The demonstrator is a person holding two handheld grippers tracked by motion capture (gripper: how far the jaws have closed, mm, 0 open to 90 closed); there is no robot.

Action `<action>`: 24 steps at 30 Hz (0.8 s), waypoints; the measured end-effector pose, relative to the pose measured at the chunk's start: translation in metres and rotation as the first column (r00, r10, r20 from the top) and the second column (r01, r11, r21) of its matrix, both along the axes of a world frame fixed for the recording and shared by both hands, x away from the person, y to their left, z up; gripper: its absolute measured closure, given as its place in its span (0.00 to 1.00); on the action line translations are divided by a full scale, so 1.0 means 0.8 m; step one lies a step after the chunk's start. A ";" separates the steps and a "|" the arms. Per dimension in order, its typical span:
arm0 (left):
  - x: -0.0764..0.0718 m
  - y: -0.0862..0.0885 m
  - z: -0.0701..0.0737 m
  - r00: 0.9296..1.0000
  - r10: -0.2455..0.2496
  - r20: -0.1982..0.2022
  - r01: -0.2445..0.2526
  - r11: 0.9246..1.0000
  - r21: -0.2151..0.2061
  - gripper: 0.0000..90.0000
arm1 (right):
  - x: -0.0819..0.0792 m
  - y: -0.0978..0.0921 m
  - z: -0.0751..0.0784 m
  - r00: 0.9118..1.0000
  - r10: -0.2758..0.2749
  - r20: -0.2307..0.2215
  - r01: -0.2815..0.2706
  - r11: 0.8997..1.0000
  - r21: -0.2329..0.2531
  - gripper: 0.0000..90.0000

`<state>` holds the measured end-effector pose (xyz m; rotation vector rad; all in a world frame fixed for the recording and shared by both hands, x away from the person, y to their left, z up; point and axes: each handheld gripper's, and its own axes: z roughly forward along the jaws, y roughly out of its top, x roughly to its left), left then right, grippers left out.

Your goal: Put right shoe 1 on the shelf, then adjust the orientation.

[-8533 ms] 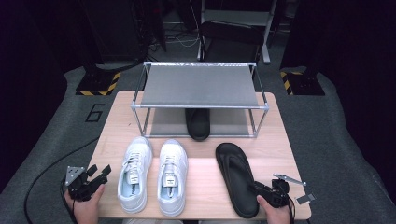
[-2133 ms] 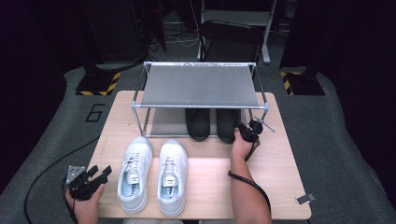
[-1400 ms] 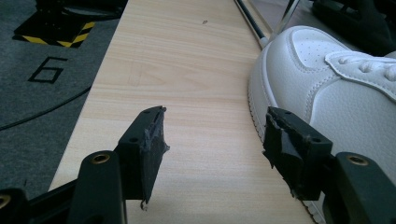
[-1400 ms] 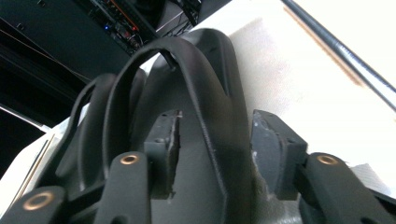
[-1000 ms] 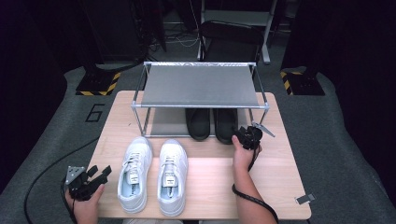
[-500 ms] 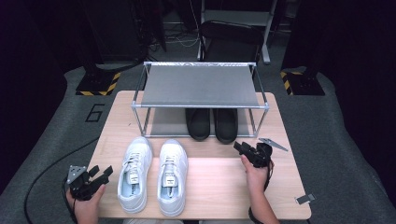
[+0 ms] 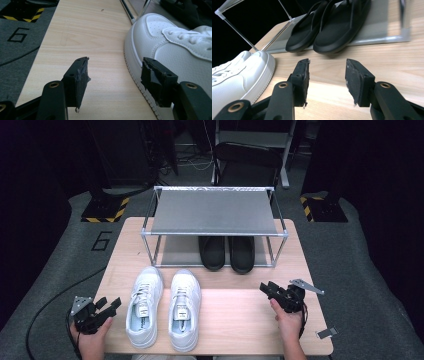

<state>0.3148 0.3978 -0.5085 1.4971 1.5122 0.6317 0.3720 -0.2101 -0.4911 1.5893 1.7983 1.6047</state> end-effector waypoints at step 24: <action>-0.001 -0.015 0.027 0.996 -0.083 -0.011 0.083 0.996 -0.016 0.26 | -0.032 -0.024 -0.018 0.999 -0.017 -0.046 0.017 1.000 -0.001 0.57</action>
